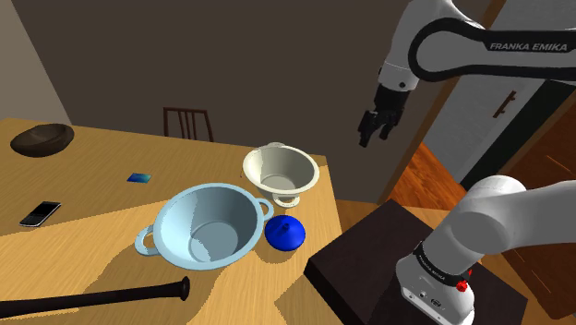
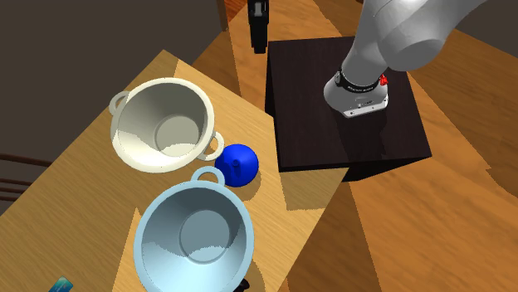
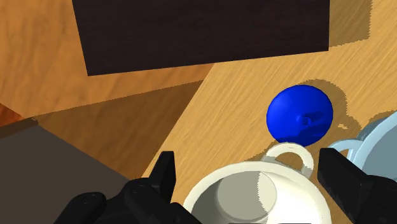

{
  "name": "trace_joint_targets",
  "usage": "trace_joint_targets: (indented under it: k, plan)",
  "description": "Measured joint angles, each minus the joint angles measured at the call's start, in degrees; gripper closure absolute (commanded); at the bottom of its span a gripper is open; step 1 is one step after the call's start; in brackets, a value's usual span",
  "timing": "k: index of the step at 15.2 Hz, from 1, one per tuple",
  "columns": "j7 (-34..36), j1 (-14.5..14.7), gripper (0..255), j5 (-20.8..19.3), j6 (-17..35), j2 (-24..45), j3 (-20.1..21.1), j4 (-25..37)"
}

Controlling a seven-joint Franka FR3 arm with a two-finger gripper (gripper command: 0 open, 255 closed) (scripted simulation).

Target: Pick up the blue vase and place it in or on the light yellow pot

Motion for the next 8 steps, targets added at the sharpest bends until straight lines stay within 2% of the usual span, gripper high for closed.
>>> trace_joint_targets:
  k: [8]
  plan:
    - [5.35,2.47,0,4.64,17.04,8.38,5.18,-7.71]
